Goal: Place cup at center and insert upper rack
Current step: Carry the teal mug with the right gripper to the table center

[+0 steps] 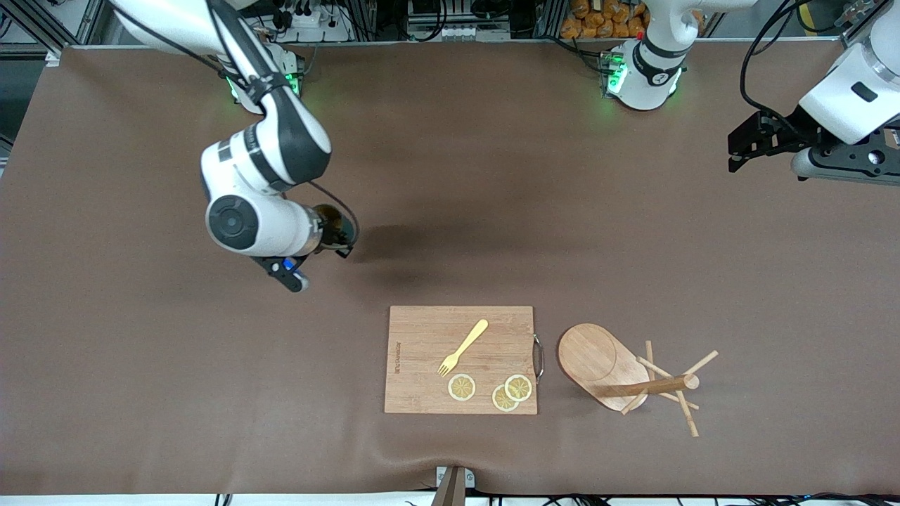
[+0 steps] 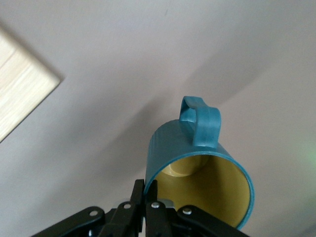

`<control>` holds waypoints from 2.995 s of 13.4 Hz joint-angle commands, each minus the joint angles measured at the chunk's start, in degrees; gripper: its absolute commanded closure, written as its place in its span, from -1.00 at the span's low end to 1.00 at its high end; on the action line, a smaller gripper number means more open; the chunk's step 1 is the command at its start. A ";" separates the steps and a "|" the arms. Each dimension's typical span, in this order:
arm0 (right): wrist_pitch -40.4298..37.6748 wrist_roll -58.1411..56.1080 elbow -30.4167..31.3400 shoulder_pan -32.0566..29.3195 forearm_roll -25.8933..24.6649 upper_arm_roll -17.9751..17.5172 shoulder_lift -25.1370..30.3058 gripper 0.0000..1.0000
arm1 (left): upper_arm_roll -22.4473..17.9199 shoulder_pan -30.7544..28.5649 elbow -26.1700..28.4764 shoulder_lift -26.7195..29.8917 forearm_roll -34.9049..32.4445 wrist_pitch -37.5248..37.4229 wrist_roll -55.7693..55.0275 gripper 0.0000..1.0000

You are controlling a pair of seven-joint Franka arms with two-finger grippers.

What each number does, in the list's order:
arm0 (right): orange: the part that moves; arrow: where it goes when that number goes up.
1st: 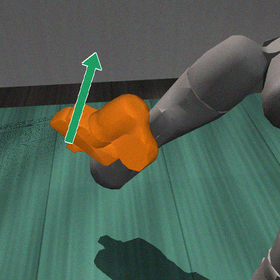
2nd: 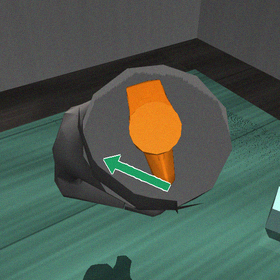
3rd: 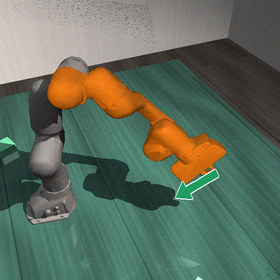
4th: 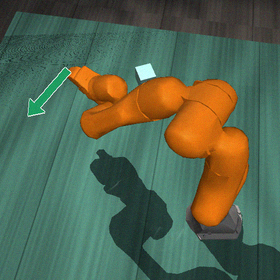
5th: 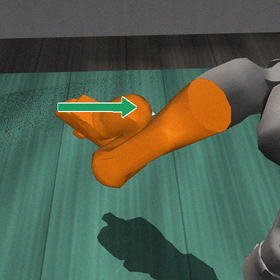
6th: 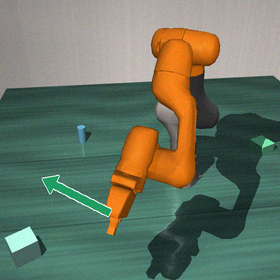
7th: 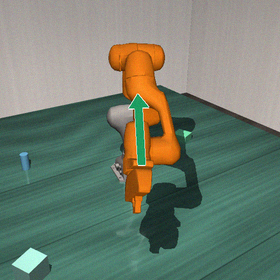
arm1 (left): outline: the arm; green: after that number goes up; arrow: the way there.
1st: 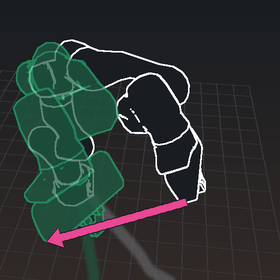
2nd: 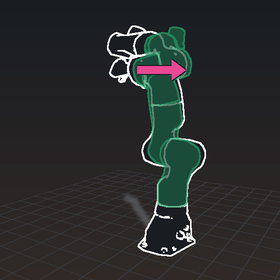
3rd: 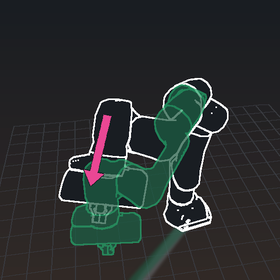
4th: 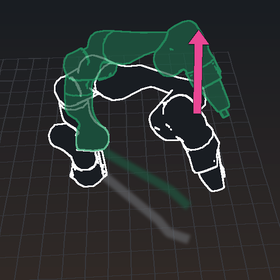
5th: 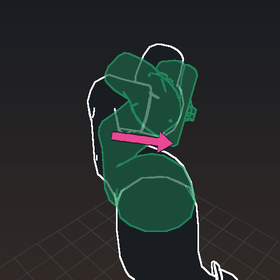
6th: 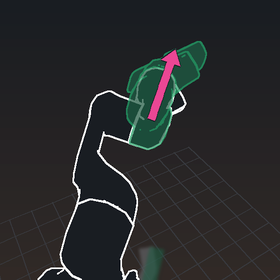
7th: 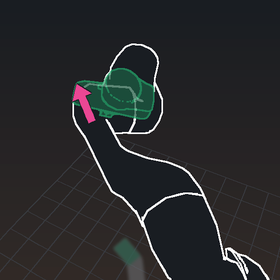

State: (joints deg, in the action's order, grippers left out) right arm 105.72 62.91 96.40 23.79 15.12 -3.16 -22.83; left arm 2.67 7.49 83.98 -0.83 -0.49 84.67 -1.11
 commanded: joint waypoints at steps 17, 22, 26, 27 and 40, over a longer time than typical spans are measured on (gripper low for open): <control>20.04 51.96 -10.97 23.75 1.67 0.70 -14.35 1.00 | 0.67 0.15 -1.80 -0.40 -1.09 -0.03 -0.04 -1.00; 22.16 54.78 -10.97 26.66 1.06 0.79 -16.55 1.00 | 0.76 0.15 -1.80 -0.40 -1.27 -0.03 -0.04 -1.00; 25.04 54.86 -10.88 27.71 1.23 0.79 -17.86 1.00 | 0.67 0.15 -1.80 -0.40 -1.18 -0.03 -0.12 -1.00; 25.41 54.86 -10.70 28.24 1.23 0.79 -18.13 1.00 | 0.76 0.15 -1.80 -0.40 -1.18 -0.03 -0.12 -1.00; 15.25 54.86 -15.78 27.10 1.67 0.87 -16.73 -1.00 | 0.76 0.07 -1.89 -0.49 -1.44 0.23 -0.12 -1.00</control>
State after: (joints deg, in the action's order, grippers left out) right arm 126.48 116.92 84.04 51.32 15.93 -2.51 -40.37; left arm 3.18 7.56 83.24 -0.83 -0.49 84.91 -1.11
